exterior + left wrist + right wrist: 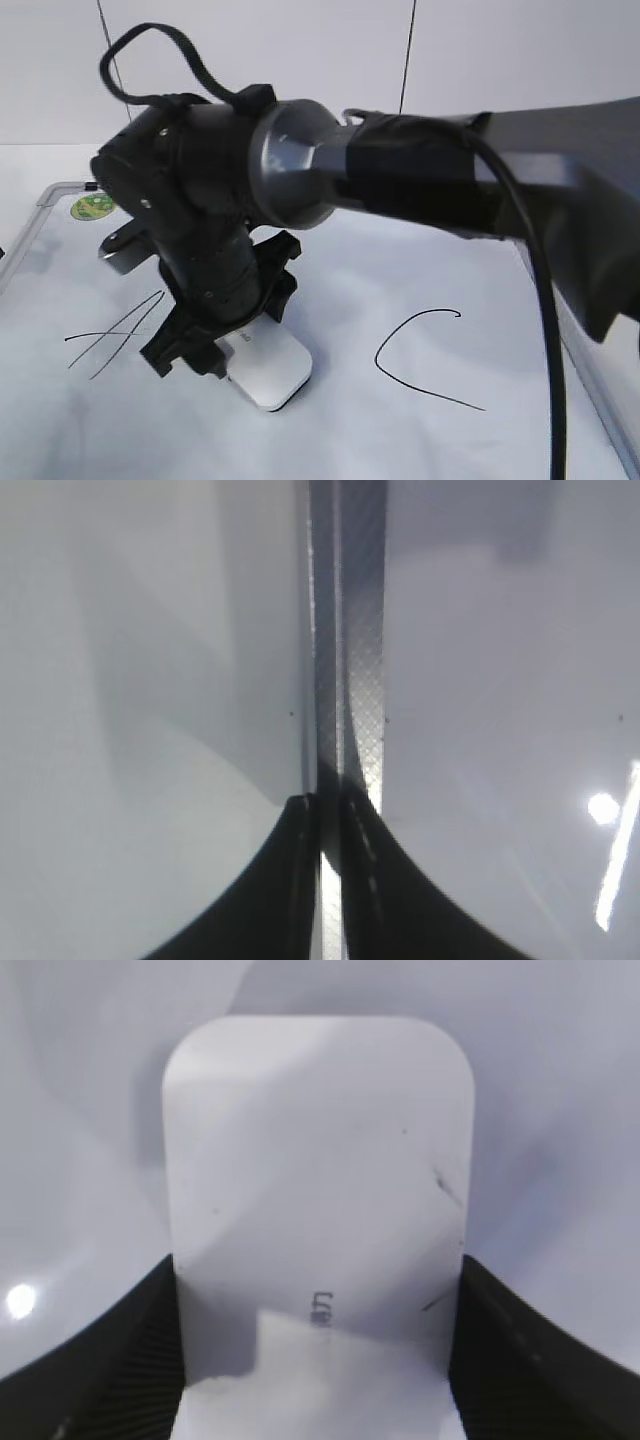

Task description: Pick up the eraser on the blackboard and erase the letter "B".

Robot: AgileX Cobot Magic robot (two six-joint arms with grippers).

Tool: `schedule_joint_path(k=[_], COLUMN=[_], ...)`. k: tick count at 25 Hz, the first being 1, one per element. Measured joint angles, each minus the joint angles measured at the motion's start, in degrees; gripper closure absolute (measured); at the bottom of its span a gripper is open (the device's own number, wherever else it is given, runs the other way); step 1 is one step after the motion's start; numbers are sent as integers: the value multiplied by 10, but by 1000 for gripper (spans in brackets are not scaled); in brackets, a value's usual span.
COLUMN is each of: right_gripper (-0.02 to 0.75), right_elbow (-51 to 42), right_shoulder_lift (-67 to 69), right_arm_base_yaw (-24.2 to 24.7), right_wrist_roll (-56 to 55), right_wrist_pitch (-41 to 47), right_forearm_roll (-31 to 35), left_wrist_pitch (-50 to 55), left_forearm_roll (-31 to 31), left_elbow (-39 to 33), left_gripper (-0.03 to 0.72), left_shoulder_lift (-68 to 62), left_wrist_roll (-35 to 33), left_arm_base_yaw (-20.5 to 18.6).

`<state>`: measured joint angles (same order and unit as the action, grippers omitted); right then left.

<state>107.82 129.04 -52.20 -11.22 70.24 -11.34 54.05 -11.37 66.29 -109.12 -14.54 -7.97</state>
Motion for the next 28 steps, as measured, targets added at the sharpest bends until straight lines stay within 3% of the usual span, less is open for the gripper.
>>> schedule_joint_path(k=[10,28], right_gripper=[224,224], right_elbow=[1,-17], right_shoulder_lift=[2,-8], right_arm_base_yaw=[78,0], right_wrist_roll=[-5,15], right_wrist_pitch=[0,-2], right_forearm_roll=[10,96], left_wrist_pitch=[0,-2], left_forearm_roll=[0,0], left_elbow=[0,0], left_gripper=[654,654], left_shoulder_lift=[0,0], left_wrist_roll=[0,0], left_arm_base_yaw=[0,0])
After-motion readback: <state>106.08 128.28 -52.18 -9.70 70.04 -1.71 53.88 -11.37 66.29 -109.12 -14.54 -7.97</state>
